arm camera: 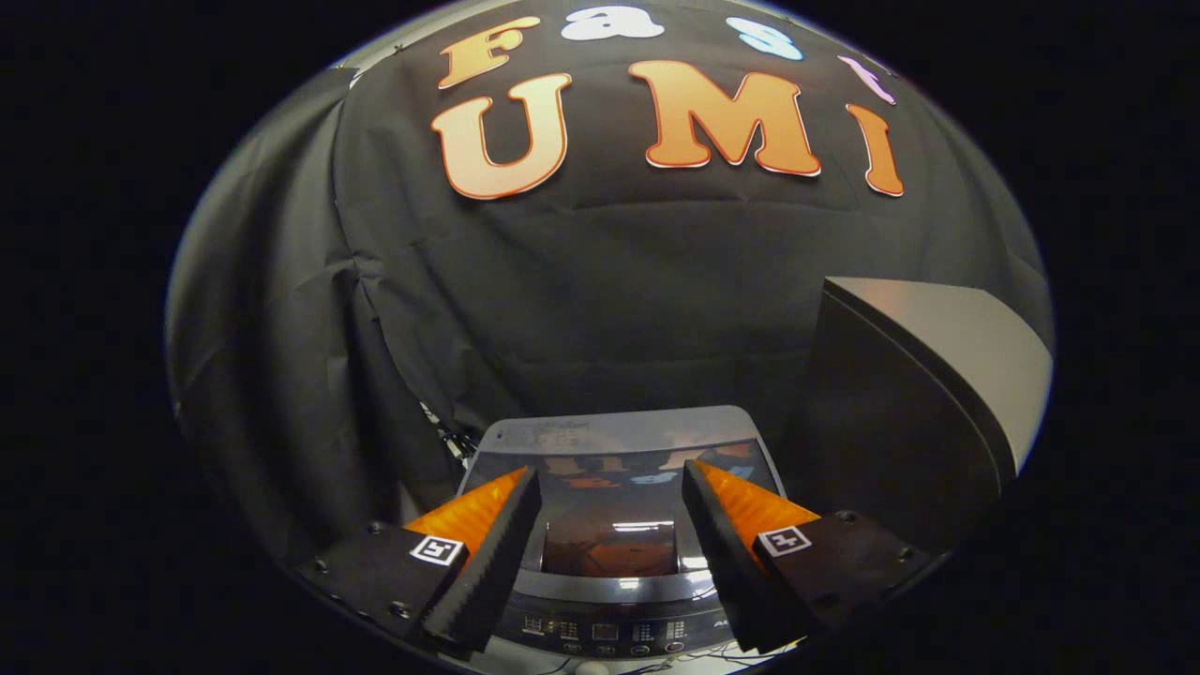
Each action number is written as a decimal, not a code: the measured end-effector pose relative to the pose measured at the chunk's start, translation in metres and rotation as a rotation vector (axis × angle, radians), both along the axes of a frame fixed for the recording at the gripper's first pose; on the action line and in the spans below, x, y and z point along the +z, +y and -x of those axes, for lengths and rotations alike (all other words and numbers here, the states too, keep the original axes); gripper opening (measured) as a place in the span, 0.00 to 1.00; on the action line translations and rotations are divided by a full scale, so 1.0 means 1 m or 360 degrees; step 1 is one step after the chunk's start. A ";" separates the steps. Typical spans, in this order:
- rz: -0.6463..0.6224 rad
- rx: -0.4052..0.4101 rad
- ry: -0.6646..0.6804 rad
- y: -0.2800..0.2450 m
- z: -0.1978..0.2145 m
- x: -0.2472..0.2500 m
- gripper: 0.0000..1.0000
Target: Put the clothes into the washing machine and then close the washing machine lid.
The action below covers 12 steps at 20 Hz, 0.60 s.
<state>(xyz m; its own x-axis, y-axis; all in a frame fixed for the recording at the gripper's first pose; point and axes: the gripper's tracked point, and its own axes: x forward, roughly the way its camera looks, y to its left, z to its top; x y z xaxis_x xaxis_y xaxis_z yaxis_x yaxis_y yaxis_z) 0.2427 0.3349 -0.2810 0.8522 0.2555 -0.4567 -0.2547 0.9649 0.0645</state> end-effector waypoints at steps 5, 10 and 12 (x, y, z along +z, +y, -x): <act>-0.0031 0.0029 -0.0092 -0.019 0.016 0.044 0.98; -0.0080 0.0044 -0.0240 -0.057 0.038 0.113 0.98; -0.0087 0.0049 -0.0306 -0.079 0.048 0.145 0.98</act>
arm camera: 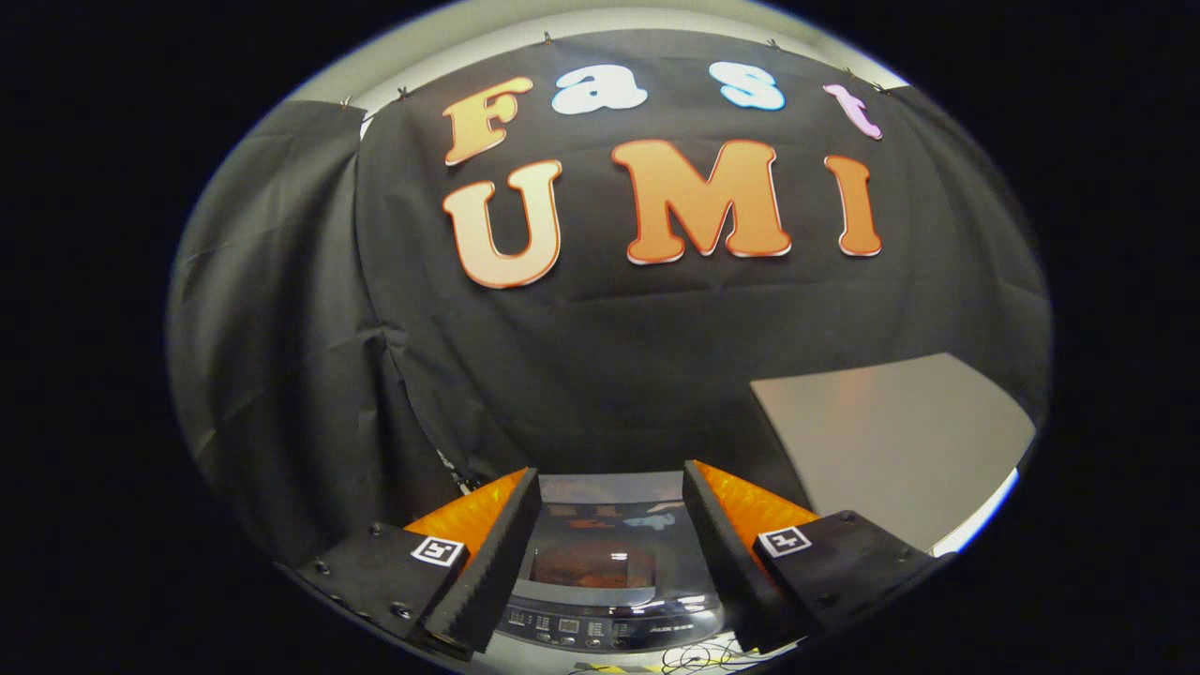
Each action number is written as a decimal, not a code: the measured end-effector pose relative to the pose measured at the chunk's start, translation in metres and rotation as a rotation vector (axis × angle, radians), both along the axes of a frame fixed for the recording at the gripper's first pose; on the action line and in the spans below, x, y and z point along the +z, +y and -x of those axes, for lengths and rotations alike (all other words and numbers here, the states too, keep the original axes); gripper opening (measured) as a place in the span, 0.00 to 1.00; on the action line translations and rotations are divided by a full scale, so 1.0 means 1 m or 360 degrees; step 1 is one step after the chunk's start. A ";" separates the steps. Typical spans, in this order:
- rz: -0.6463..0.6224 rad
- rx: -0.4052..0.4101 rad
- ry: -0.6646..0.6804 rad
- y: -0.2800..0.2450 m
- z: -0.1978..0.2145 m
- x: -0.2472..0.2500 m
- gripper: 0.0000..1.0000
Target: Put the clothes into the washing machine and then close the washing machine lid.
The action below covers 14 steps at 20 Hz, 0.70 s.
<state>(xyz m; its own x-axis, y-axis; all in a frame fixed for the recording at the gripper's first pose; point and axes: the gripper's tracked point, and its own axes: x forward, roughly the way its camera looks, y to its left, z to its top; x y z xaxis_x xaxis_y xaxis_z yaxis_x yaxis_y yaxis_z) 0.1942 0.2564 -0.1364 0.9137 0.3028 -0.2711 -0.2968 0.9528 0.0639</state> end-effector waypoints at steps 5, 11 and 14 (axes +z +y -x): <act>-0.0026 -0.0027 -0.0166 -0.066 0.033 0.067 0.98; -0.0018 -0.0126 -0.0338 -0.161 0.079 0.128 0.98; -0.0014 -0.0164 -0.0408 -0.206 0.097 0.146 0.97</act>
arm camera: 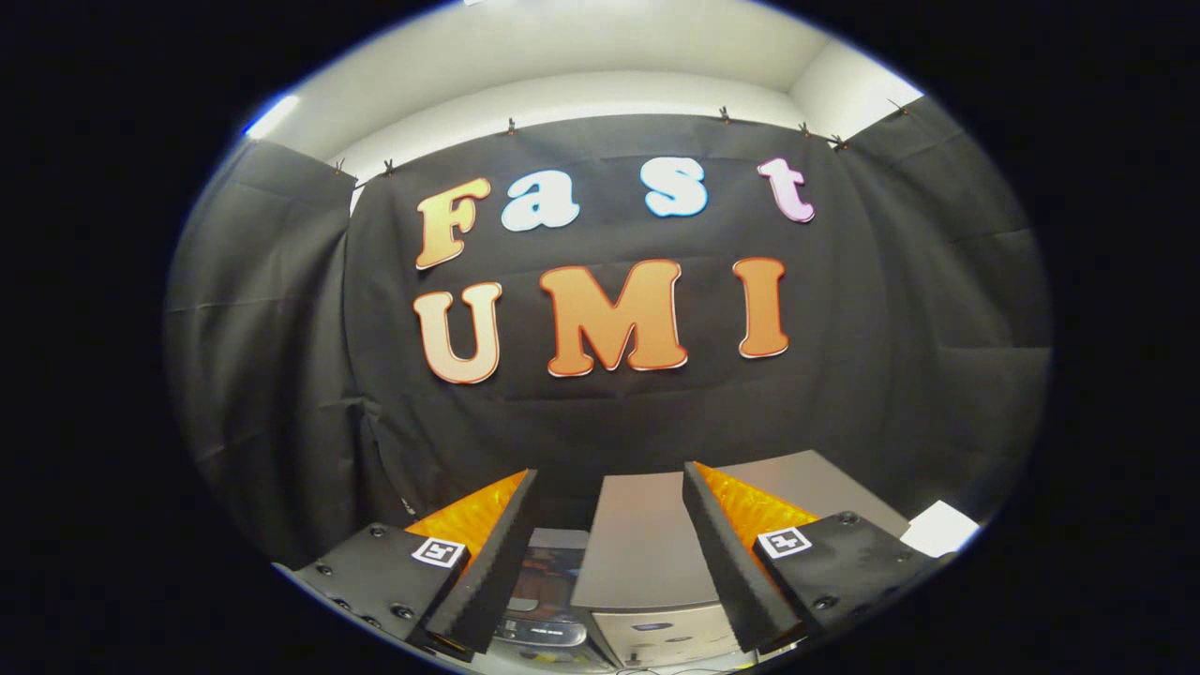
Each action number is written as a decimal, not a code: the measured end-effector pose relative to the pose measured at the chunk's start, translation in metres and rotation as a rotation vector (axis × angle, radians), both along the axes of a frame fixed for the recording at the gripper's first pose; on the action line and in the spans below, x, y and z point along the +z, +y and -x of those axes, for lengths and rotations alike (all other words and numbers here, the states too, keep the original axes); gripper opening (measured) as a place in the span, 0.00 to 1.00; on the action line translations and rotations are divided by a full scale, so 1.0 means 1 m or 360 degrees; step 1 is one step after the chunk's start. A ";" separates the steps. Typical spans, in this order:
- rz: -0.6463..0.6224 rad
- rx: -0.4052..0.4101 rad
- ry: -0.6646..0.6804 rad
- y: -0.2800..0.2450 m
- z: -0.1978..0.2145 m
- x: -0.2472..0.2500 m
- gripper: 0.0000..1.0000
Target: Put the clothes into the washing machine and then close the washing machine lid.
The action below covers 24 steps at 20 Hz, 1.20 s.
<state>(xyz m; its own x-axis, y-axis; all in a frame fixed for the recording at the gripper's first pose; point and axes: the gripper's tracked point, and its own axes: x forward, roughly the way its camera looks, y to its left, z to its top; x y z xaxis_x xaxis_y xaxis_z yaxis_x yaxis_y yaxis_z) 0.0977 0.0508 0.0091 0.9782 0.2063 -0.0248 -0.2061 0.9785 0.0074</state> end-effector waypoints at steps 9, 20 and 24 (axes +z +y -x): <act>0.0016 -0.0045 -0.0146 -0.060 0.040 0.028 0.98; -0.0034 -0.0103 -0.0157 -0.082 0.055 0.029 0.98; -0.0026 -0.0107 -0.0159 -0.080 0.053 0.032 0.98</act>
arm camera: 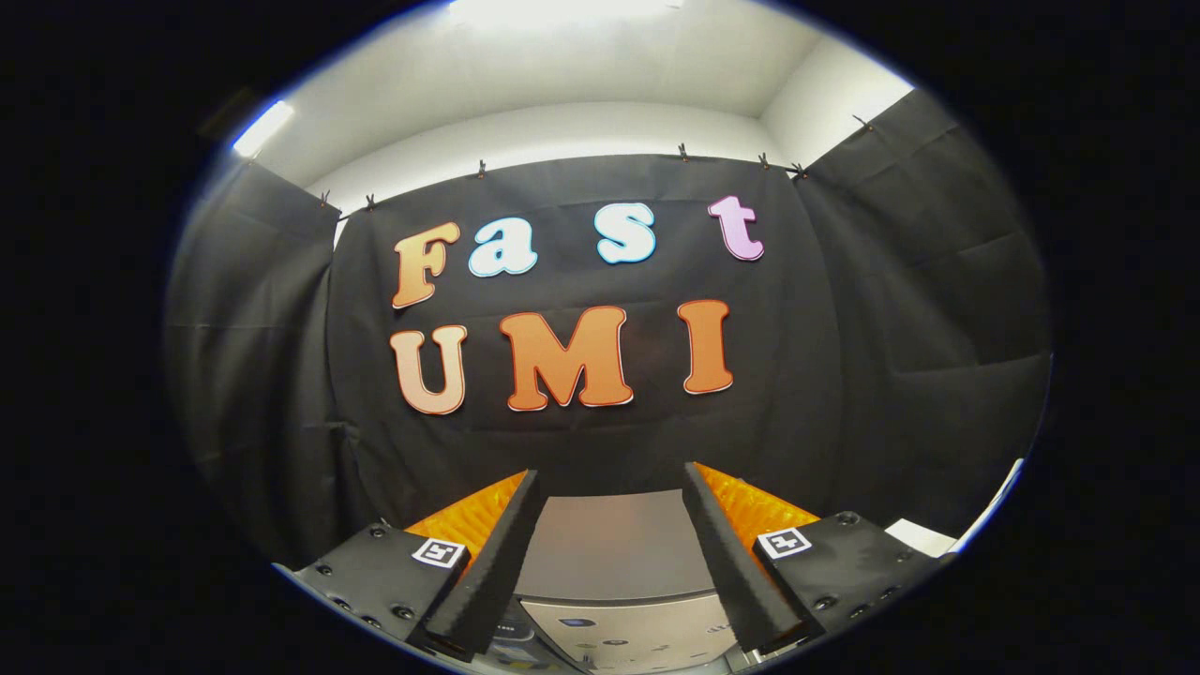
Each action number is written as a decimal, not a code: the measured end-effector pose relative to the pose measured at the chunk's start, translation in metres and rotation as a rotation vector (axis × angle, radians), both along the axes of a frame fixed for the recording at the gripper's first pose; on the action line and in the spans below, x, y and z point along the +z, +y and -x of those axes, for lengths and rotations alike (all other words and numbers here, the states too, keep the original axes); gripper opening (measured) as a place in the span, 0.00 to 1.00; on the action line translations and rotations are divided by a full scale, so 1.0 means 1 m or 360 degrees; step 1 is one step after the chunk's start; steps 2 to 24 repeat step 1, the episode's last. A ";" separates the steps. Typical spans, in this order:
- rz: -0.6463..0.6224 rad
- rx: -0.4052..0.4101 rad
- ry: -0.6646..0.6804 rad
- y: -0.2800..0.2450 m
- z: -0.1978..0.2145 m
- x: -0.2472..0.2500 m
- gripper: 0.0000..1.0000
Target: Put the clothes into the washing machine and then close the washing machine lid.
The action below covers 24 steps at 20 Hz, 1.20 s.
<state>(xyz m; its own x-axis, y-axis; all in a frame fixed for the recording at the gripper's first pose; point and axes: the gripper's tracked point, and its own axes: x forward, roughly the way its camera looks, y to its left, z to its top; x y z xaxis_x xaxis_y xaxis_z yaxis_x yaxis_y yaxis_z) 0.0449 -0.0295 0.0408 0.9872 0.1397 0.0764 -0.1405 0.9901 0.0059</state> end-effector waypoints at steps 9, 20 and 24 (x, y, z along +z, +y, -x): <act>-0.0003 0.0001 -0.0009 0.000 0.001 0.001 0.98; -0.0003 0.0001 -0.0009 0.000 0.001 0.001 0.98; -0.0003 0.0001 -0.0009 0.000 0.001 0.001 0.98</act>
